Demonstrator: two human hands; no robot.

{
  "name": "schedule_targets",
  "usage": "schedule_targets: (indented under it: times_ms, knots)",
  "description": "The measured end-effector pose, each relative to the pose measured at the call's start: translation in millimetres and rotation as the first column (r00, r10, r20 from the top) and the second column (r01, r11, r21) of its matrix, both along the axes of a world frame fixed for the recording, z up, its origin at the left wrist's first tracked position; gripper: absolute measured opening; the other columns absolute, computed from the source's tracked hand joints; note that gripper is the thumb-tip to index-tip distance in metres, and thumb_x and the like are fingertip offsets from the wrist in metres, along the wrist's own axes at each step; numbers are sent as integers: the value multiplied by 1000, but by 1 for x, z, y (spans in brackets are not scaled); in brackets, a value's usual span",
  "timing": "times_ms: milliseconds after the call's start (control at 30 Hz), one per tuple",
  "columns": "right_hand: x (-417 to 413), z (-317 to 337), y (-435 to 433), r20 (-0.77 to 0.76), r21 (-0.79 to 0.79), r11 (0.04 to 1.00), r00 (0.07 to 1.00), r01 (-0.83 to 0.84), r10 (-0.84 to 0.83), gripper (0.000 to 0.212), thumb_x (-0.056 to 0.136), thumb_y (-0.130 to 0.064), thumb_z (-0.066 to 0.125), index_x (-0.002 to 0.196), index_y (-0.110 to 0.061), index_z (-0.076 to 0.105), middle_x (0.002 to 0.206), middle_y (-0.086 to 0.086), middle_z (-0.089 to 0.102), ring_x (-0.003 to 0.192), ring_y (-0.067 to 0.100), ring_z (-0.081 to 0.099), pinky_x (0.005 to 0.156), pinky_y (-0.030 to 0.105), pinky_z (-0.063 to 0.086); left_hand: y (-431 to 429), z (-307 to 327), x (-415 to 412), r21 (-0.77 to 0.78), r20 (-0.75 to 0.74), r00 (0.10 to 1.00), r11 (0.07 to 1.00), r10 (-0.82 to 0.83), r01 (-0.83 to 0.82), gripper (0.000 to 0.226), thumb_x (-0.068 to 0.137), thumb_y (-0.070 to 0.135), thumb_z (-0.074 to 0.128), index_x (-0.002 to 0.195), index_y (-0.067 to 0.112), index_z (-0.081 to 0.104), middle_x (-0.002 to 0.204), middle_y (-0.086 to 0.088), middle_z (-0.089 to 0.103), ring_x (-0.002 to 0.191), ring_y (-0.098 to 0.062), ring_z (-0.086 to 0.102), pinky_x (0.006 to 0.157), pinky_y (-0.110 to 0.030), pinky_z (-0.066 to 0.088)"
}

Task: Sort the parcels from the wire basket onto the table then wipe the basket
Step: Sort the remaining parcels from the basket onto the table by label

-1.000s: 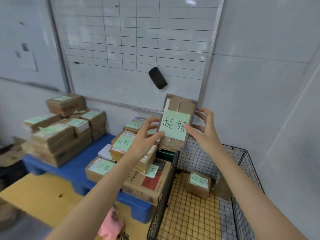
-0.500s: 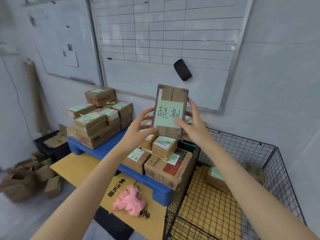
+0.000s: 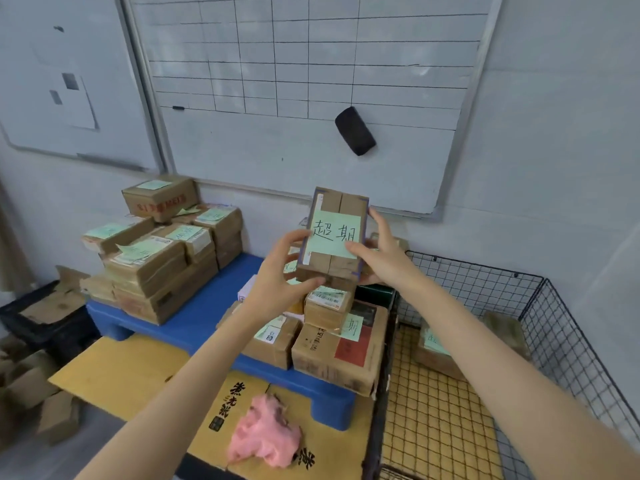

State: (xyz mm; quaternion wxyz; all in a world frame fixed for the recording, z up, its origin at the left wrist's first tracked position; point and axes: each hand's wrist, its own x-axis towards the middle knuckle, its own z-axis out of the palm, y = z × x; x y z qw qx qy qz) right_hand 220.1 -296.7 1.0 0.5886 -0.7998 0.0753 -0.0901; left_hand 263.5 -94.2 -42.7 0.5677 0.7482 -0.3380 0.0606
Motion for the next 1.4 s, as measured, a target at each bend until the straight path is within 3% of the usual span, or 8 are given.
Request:
schedule_targets:
  times_ms: [133,267,367,433,533,700,1133,1400]
  knots:
    - [6,-15,-4,-66,-58,997,996,49,-53,79,95,-32,64,151,-46,10,107,-11,63,95,15,68,74,43,62,-4,-23,27,16,-12,998,998,-57,57,66,80,21,81,131,42,45,134,23,47,118,4,51,91,-21,51]
    - [3,-29,-10,-124,-112,991,989,72,-86,79,93,-40,65,152,-44,13,132,-7,60,108,15,65,74,34,61,-11,-43,37,19,10,994,994,-107,106,66,79,24,82,121,57,43,132,22,46,116,4,50,85,-22,54]
    - [-4,-35,-15,-134,-161,979,980,125,-148,68,96,-42,59,152,-40,21,143,-5,52,115,13,59,91,40,56,-16,-61,41,7,-18,989,989,-149,149,65,79,24,82,125,51,45,132,21,45,118,5,49,89,-26,53]
    - [-8,-37,-20,-103,-231,956,972,184,-212,59,98,-44,54,150,-36,28,142,-8,50,125,15,53,102,41,46,-17,-72,43,-1,-40,984,985,-174,174,64,79,26,82,129,46,47,134,15,47,121,-4,50,93,-33,53]
    - [-14,-41,-33,-46,-357,895,952,268,-304,55,100,-40,53,150,-29,34,149,-5,44,134,15,44,103,30,34,-17,-91,39,7,-83,983,987,-161,162,65,78,26,83,128,47,47,134,13,49,117,0,51,94,-34,53]
    - [-29,-56,-53,-45,-545,798,942,255,-332,59,100,-37,54,153,-26,32,159,-5,31,146,14,27,113,33,23,-20,-119,27,8,-170,960,974,-220,225,66,78,26,83,131,42,48,135,15,52,122,-9,54,99,-43,51]
    - [-36,-75,-69,-61,-614,747,929,253,-364,57,100,-37,55,151,-22,34,157,-2,34,145,15,29,110,30,22,-33,-145,8,30,-274,909,942,-314,335,65,81,22,81,135,33,47,135,17,54,126,-9,52,107,-38,45]
    - [-42,-73,-75,-74,-642,722,916,260,-395,58,99,-39,54,151,-22,34,157,-1,34,145,16,29,115,40,25,-37,-161,10,79,-239,936,956,-258,283,67,78,31,81,136,37,47,133,16,54,126,-6,51,107,-38,45]
